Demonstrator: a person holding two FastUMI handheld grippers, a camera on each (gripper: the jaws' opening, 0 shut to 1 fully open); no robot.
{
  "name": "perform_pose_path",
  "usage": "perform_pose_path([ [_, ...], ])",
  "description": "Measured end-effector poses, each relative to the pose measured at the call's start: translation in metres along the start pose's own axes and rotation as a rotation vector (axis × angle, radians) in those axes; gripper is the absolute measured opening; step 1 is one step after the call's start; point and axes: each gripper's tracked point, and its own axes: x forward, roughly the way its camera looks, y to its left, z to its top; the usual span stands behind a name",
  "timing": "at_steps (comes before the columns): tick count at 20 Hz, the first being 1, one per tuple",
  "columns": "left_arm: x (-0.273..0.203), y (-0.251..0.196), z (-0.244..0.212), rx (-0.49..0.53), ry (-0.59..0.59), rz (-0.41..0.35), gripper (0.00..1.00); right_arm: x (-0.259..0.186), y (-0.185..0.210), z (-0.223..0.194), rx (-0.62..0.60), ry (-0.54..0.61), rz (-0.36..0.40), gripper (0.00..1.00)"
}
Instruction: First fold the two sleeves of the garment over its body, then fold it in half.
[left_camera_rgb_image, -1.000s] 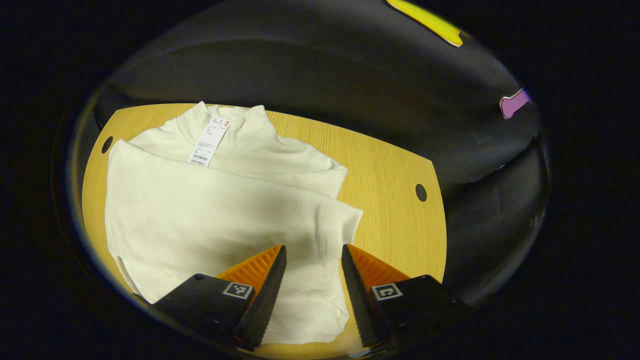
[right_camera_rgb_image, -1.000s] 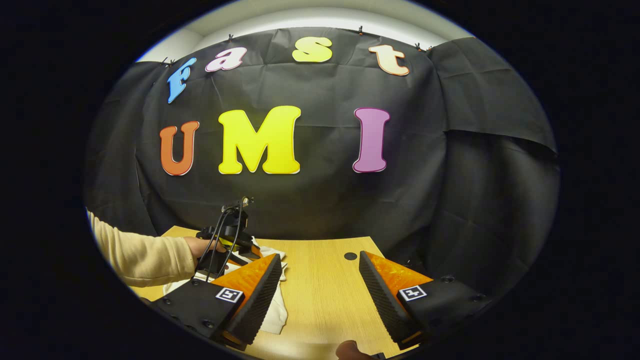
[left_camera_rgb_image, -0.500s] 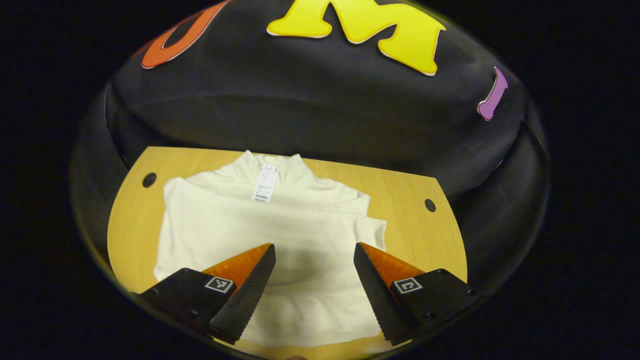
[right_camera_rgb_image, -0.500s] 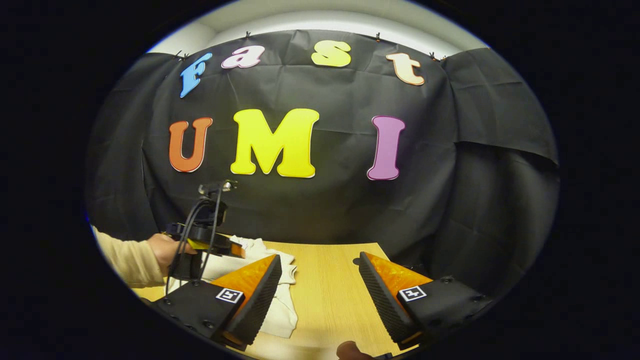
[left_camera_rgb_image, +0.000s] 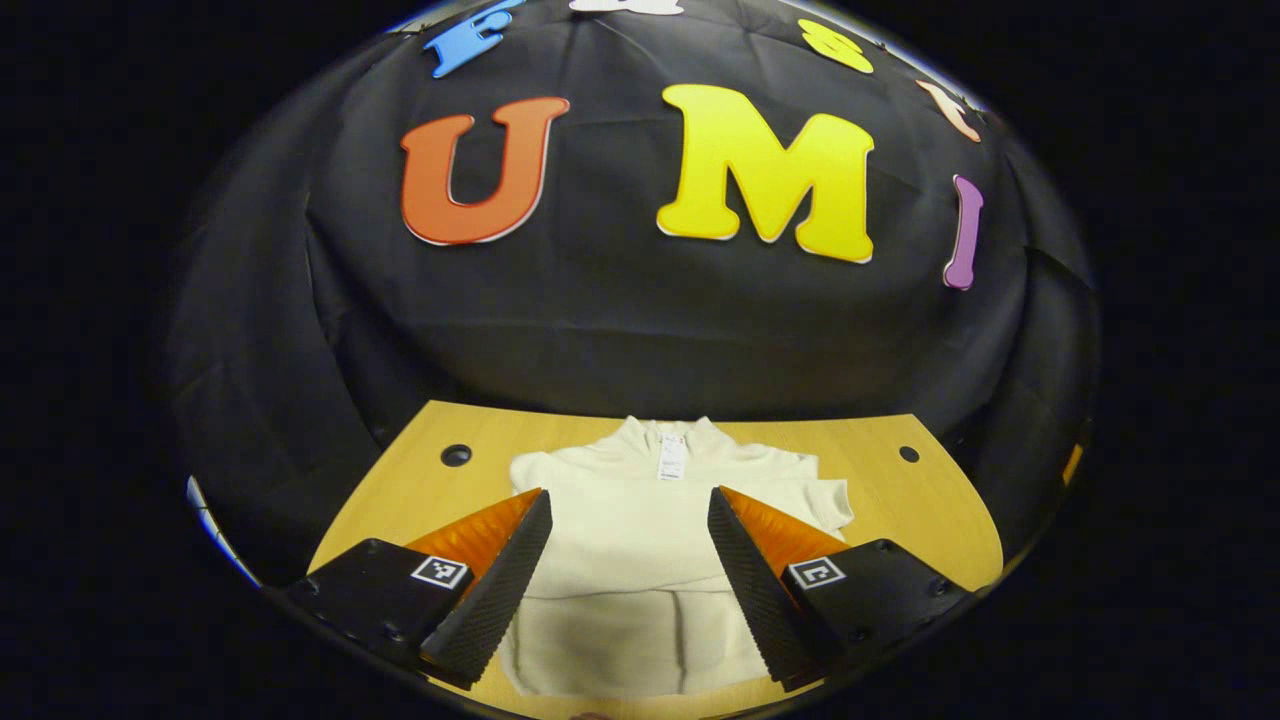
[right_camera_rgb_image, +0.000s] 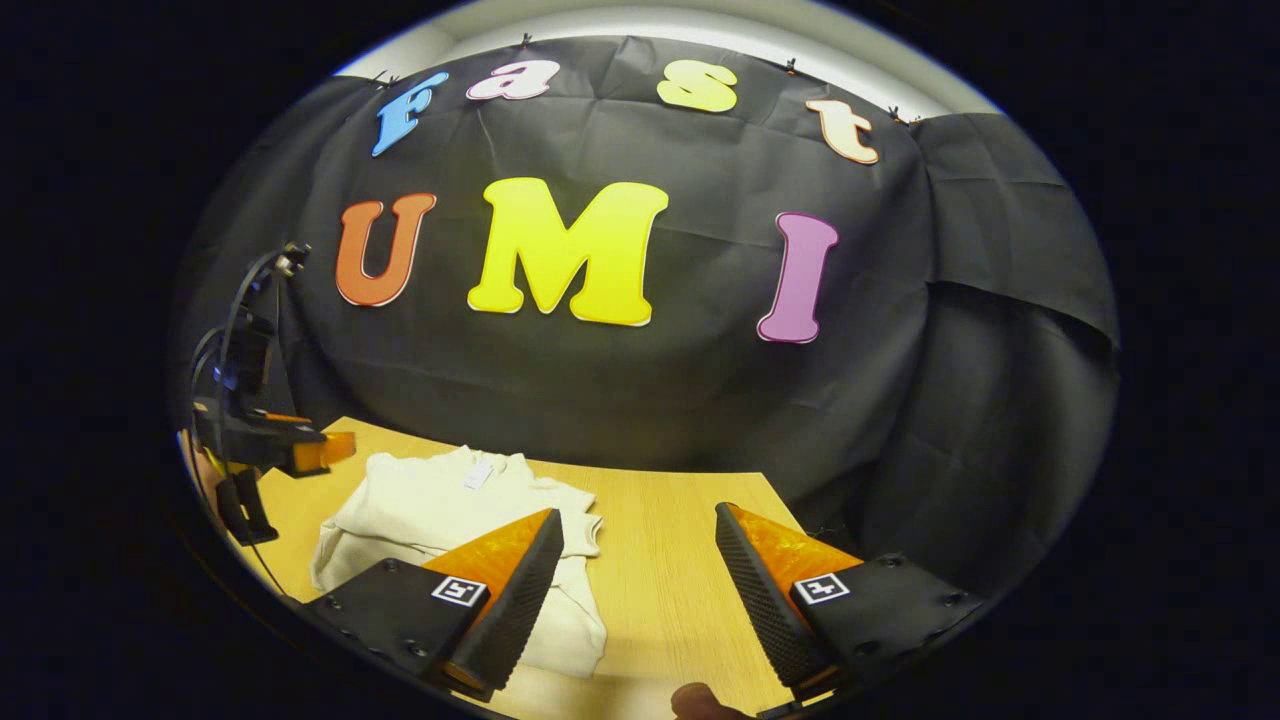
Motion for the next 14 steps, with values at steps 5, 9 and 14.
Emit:
perform_pose_path([
  [5,-0.033,0.059,-0.037,0.014,0.015,0.076,0.99,0.018,0.031,-0.039,-0.029,0.108,0.025,0.95],
  [9,-0.05,0.091,-0.099,-0.005,0.128,0.11,1.0,0.033,0.057,-0.085,-0.017,0.231,0.052,0.96],
  [14,-0.056,0.095,-0.191,-0.078,0.392,0.104,0.99,0.051,0.071,-0.164,-0.003,0.448,0.06,0.95],
])
